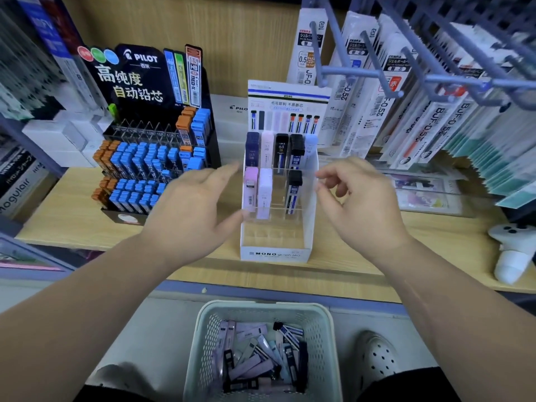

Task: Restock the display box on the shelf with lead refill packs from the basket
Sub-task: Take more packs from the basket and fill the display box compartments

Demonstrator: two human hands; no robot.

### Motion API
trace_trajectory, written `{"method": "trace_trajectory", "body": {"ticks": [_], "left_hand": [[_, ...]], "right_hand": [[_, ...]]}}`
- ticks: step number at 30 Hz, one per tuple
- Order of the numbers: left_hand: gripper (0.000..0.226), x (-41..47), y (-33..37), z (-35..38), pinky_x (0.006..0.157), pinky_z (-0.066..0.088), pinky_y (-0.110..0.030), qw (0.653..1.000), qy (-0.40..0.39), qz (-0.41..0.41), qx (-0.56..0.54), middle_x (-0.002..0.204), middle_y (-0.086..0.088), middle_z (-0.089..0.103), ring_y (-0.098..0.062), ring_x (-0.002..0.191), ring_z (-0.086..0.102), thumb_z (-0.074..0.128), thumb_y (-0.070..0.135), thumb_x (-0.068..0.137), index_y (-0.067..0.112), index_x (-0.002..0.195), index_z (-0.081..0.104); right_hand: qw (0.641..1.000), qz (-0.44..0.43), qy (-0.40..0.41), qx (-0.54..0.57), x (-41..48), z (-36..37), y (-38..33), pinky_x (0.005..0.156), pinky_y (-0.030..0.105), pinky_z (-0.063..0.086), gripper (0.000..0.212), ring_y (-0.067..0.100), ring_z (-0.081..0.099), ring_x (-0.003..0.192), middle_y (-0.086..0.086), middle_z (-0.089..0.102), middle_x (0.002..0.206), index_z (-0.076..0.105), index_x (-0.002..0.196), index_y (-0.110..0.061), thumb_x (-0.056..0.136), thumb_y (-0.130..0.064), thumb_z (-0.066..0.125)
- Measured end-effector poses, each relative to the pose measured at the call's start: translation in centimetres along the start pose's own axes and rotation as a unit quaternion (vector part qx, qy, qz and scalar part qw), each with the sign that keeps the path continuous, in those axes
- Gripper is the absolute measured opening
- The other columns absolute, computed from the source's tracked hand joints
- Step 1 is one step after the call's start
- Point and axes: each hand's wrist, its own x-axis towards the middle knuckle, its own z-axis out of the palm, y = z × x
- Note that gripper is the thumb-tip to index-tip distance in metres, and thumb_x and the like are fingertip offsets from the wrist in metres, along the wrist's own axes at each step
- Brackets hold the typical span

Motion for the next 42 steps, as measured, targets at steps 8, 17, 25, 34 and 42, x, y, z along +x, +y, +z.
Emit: {"method": "trace_trajectory", "body": {"ticks": [8, 17, 25, 34, 42], "left_hand": [[0.029, -7.7, -2.2, 0.4, 0.059, 0.044, -0.03, 0.997, -0.011, -0.022, -0.072, 0.072, 0.009, 0.051, -0.01, 0.064, 0.049, 0.056, 0.05, 0.083, 0.022, 0.084, 0.063], [0.044, -20.7, -6.4, 9.3, 0.077, 0.046, -0.033, 0.862, -0.314, -0.364, -0.16, 0.104, 0.003, 0.064, -0.018, 0.081, 0.062, 0.058, 0.054, 0.091, 0.025, 0.124, 0.053], [0.037, -25.4, -5.3, 18.8, 0.069, 0.048, -0.028, 0.781, -0.252, -0.477, -0.315, 0.096, -0.002, 0.067, -0.022, 0.083, 0.065, 0.049, 0.054, 0.095, 0.026, 0.117, 0.057], [0.048, -28.5, -3.4, 20.9, 0.079, 0.037, -0.028, 0.866, -0.175, -0.375, -0.279, 0.102, 0.003, 0.054, -0.009, 0.091, 0.05, 0.027, 0.058, 0.095, 0.025, 0.109, 0.058], [0.048, -28.4, -3.3, 20.9, 0.076, 0.037, -0.028, 0.863, -0.168, -0.382, -0.286, 0.099, 0.001, 0.053, -0.012, 0.09, 0.05, 0.028, 0.056, 0.096, 0.021, 0.106, 0.058]], "right_hand": [[0.983, 0.017, -0.183, 0.03, -10.6, -0.3, 0.5, 0.066, 0.027, 0.051, 0.007, 0.007, 0.058, 0.068, -0.01, 0.063, 0.078, 0.07, 0.087, -0.02, 0.088, -0.027, 0.073], [0.751, 0.335, -0.567, 0.05, -20.6, 10.4, 1.5, 0.105, 0.031, 0.038, 0.077, 0.025, 0.042, 0.14, 0.004, 0.034, 0.16, 0.028, 0.156, -0.019, 0.094, -0.046, 0.064], [0.693, 0.608, -0.383, 0.062, -27.4, 19.1, 2.8, 0.099, 0.036, 0.046, 0.09, 0.034, 0.053, 0.127, 0.015, 0.047, 0.148, 0.031, 0.153, -0.006, 0.084, -0.041, 0.076], [0.702, 0.573, -0.411, -0.1, -29.6, 23.1, 3.1, 0.099, 0.036, 0.048, 0.105, 0.035, 0.048, 0.127, 0.02, 0.041, 0.142, 0.036, 0.146, -0.004, 0.068, -0.056, 0.084], [0.691, 0.551, -0.452, -0.119, -29.7, 23.9, 3.0, 0.111, 0.043, 0.034, 0.136, 0.037, 0.026, 0.143, 0.021, 0.023, 0.157, 0.013, 0.156, 0.0, 0.061, -0.068, 0.083]]}}
